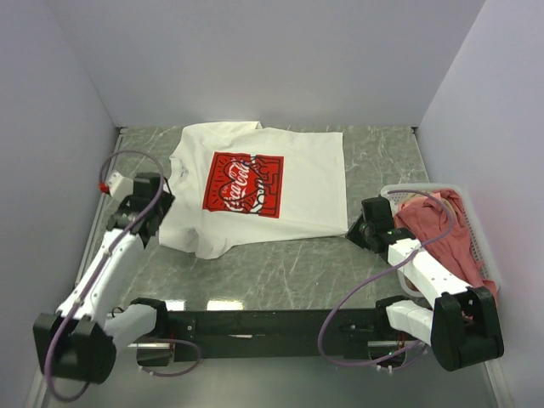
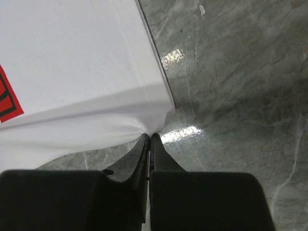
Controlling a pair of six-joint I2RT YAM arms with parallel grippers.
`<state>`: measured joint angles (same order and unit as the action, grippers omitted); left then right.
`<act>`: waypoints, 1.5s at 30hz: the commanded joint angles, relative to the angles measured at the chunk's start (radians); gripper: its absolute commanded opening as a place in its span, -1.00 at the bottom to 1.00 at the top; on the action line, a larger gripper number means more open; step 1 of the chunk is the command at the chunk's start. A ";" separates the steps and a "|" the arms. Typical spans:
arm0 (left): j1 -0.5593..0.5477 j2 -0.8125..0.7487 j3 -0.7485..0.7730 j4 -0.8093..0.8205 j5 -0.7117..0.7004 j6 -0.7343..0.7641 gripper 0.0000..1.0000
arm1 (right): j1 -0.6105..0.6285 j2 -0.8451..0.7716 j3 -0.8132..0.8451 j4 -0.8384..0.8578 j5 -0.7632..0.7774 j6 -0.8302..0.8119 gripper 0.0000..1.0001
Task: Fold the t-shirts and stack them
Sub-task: Fold the tshirt
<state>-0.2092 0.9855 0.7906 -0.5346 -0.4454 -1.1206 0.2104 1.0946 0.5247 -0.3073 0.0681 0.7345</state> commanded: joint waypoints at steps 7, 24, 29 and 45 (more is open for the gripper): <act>0.191 0.425 0.131 0.028 -0.032 0.105 -0.22 | -0.008 -0.001 0.028 0.059 -0.028 -0.011 -1.00; 0.206 0.768 0.262 0.047 0.010 0.157 -0.13 | -0.009 0.001 0.017 0.094 -0.065 -0.023 -1.00; 0.205 0.795 0.240 0.039 0.014 0.133 -0.54 | -0.008 0.007 0.014 0.102 -0.065 -0.021 -1.00; 0.306 0.651 -0.020 0.027 0.040 0.018 -0.99 | -0.009 -0.010 0.001 0.089 -0.065 -0.023 -1.00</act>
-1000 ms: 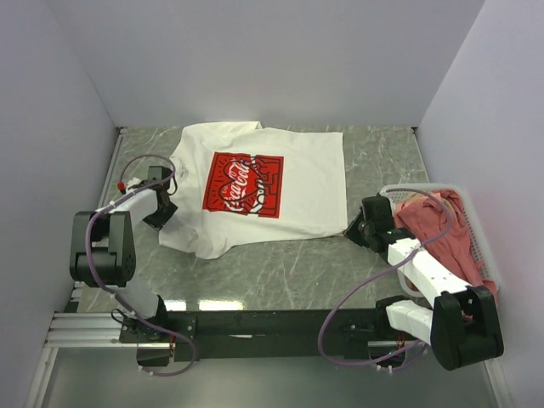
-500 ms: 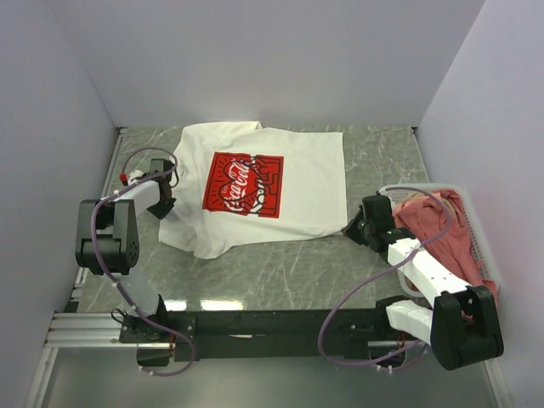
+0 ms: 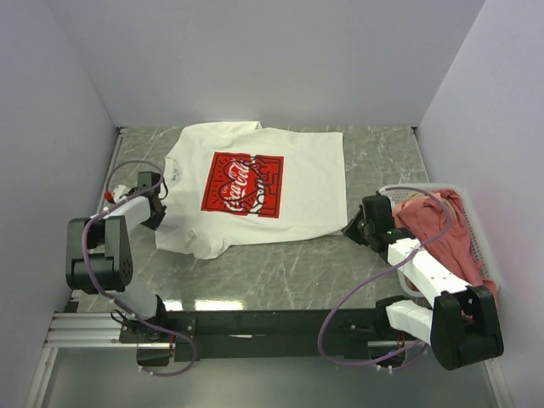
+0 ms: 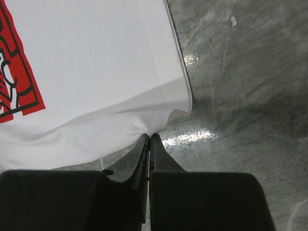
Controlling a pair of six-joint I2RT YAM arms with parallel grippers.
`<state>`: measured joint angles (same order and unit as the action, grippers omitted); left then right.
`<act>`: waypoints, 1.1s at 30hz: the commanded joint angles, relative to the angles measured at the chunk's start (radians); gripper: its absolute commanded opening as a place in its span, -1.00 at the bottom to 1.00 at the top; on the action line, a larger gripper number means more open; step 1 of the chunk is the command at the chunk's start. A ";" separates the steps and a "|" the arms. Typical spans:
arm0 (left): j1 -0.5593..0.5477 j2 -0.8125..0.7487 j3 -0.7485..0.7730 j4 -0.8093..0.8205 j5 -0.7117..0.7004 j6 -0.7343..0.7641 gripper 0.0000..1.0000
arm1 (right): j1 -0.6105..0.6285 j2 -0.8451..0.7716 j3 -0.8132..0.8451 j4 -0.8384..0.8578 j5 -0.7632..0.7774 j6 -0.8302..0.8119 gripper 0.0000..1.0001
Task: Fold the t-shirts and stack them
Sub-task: Fold the tshirt
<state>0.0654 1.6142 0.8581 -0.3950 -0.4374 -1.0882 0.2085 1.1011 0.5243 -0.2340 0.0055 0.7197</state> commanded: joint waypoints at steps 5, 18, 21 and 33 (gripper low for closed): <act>0.050 -0.036 -0.111 -0.133 0.048 -0.039 -0.99 | -0.009 -0.020 -0.012 0.019 -0.002 -0.008 -1.00; 0.040 -0.278 -0.073 -0.185 0.068 0.054 -0.02 | -0.009 -0.003 -0.003 0.021 -0.038 -0.023 -0.93; 0.010 -0.336 -0.077 -0.194 0.074 0.068 0.02 | -0.004 -0.013 0.008 0.001 -0.038 -0.042 -0.46; -0.052 -0.437 -0.132 -0.148 0.221 0.116 0.13 | 0.532 0.018 0.252 0.062 0.091 -0.157 0.21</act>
<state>0.0364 1.2171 0.7567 -0.5602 -0.2943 -1.0065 0.6392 1.0683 0.6926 -0.2623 0.0467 0.6079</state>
